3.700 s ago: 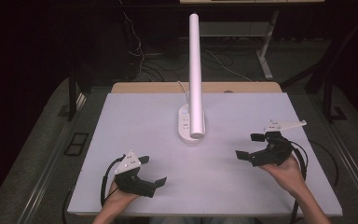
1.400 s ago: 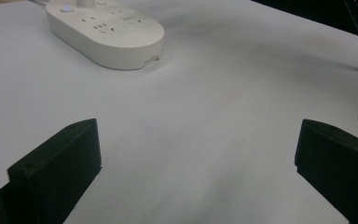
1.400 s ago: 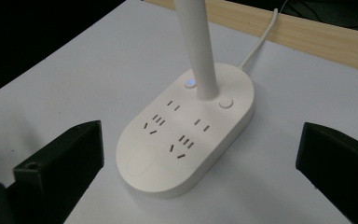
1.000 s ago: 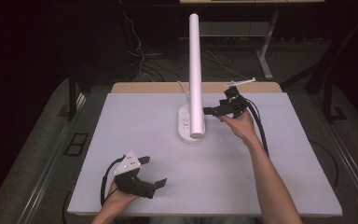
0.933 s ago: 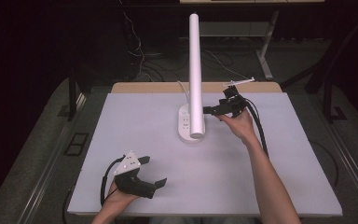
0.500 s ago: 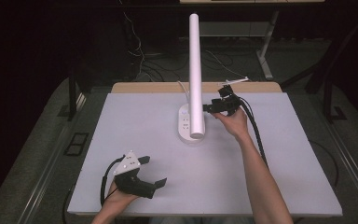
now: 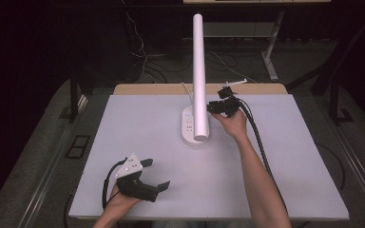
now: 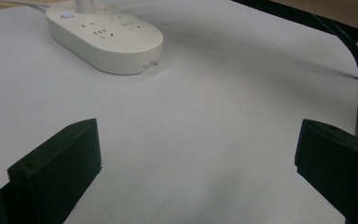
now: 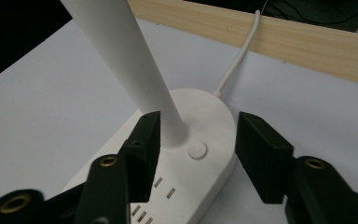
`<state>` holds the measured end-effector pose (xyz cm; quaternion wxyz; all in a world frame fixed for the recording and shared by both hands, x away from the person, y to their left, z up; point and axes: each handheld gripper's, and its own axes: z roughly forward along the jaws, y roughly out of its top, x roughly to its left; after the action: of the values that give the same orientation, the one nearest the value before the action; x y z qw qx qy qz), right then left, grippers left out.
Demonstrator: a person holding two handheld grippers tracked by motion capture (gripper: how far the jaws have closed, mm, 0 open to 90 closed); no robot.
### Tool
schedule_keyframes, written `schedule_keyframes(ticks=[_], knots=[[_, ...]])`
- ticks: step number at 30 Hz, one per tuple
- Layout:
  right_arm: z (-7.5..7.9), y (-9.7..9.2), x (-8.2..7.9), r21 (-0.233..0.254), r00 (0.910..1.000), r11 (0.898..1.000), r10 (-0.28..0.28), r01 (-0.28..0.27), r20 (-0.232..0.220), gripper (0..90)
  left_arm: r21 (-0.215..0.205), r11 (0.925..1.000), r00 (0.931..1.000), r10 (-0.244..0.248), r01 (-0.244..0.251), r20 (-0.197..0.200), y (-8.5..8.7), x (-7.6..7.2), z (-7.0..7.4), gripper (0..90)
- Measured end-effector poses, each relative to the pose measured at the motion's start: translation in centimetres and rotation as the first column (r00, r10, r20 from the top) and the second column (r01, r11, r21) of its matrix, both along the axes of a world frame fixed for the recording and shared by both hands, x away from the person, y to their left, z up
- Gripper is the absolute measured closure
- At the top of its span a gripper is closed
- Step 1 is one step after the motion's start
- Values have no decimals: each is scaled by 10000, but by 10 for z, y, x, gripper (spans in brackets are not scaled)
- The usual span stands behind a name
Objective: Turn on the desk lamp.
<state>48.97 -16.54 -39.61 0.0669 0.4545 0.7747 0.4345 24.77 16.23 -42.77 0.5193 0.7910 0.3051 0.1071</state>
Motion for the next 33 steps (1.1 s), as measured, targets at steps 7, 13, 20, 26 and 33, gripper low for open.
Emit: schedule_keyframes(ticks=[7,13,20,26,33], knots=[[-8,-1,7,646,9997,9979,118,-105,-201,668,71,10000,10000,-66,66,1,-1,0,-1,0],[-17,-1,12,741,9990,9969,290,-263,-354,781,85,9999,10000,-88,87,10,0,0,-1,0],[-27,3,15,686,9969,9970,403,-357,-673,877,93,9999,9999,-115,115,-11,-1,0,-1,0],[-32,7,16,643,9963,9971,456,-409,-735,894,126,9998,9999,-136,137,-8,-1,0,-1,0],[-36,9,17,606,9966,9975,401,-358,-716,895,104,9999,9999,-135,135,9,-1,0,-1,0]])
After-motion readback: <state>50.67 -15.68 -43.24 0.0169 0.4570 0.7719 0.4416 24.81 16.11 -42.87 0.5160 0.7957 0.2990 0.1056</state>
